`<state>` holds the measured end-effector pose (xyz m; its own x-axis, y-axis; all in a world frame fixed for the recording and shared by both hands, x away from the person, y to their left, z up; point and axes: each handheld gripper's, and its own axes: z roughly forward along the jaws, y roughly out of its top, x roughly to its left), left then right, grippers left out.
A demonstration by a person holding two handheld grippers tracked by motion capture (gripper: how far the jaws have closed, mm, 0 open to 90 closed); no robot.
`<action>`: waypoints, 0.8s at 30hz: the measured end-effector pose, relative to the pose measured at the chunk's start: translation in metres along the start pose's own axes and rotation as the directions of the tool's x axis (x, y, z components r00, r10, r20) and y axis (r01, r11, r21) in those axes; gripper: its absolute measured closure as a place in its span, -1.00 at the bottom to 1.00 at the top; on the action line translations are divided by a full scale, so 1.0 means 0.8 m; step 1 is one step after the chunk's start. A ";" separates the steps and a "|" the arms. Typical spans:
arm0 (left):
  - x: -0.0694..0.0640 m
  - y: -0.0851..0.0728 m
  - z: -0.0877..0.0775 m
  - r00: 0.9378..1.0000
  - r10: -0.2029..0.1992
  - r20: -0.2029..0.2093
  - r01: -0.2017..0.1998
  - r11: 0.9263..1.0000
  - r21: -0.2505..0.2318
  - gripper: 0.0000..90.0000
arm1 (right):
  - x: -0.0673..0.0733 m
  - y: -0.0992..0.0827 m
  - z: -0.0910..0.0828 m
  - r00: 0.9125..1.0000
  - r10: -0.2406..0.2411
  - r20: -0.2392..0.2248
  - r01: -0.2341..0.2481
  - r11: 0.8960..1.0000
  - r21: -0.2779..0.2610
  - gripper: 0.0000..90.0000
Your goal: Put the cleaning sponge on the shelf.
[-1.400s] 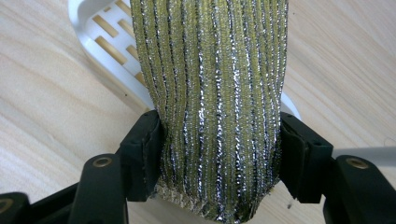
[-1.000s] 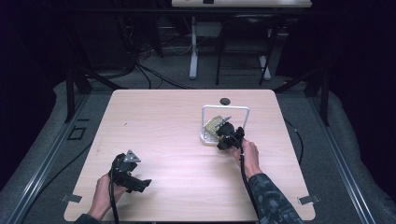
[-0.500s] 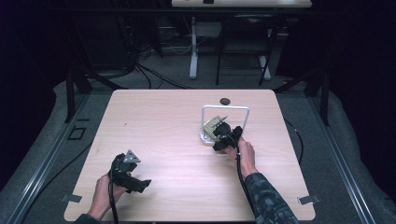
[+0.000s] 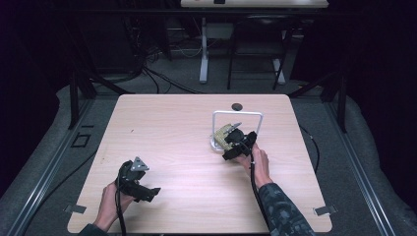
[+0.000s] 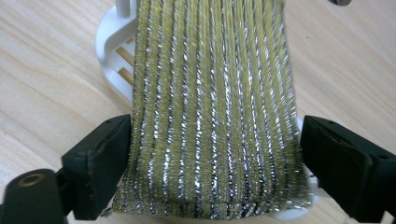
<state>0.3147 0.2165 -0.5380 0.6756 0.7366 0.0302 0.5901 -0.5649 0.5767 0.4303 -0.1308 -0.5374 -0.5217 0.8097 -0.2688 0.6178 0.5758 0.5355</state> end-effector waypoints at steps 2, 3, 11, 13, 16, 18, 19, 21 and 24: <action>-0.001 0.000 0.001 1.000 0.003 -0.002 -0.003 1.000 0.002 -0.99 | 0.000 0.001 -0.002 1.000 -0.009 0.014 0.009 1.000 -0.004 -0.79; -0.001 0.000 0.001 1.000 0.002 -0.002 -0.002 1.000 0.001 -0.99 | 0.000 0.001 -0.002 1.000 -0.012 0.027 0.013 1.000 -0.004 -0.78; 0.000 -0.002 -0.002 1.000 0.000 -0.008 0.000 1.000 0.001 -0.99 | 0.002 0.002 -0.005 0.999 -0.021 0.035 0.022 0.999 -0.027 -0.59; 0.000 -0.002 -0.002 1.000 0.003 -0.006 -0.003 1.000 0.000 -0.99 | 0.002 0.003 -0.010 1.000 -0.016 0.018 0.017 0.999 -0.033 -0.57; 0.000 -0.001 -0.002 1.000 0.003 -0.005 -0.003 1.000 -0.001 -0.99 | 0.001 0.001 -0.019 0.999 0.009 -0.038 -0.011 0.999 -0.042 -0.57; -0.001 -0.001 -0.003 1.000 0.003 -0.006 -0.003 1.000 -0.002 -0.99 | 0.001 0.001 -0.021 0.998 0.015 -0.054 -0.017 0.999 -0.047 -0.57; -0.001 -0.001 -0.003 1.000 0.003 -0.008 -0.003 1.000 -0.003 -0.99 | 0.000 -0.001 -0.024 0.997 0.025 -0.077 -0.029 0.998 -0.051 -0.56; -0.001 -0.001 -0.003 1.000 0.001 -0.005 -0.001 1.000 -0.007 -0.99 | -0.002 -0.002 -0.032 0.993 0.037 -0.113 -0.044 0.997 -0.062 -0.56; -0.001 -0.001 -0.002 1.000 0.001 -0.005 -0.001 1.000 -0.004 -0.99 | -0.005 -0.004 -0.044 0.988 0.043 -0.146 -0.053 0.996 -0.065 -0.58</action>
<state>0.3128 0.2172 -0.5371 0.6742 0.7378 0.0348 0.5874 -0.5642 0.5802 0.4094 -0.1401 -0.5099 -0.5751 0.8083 -0.1259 0.6046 0.5237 0.6002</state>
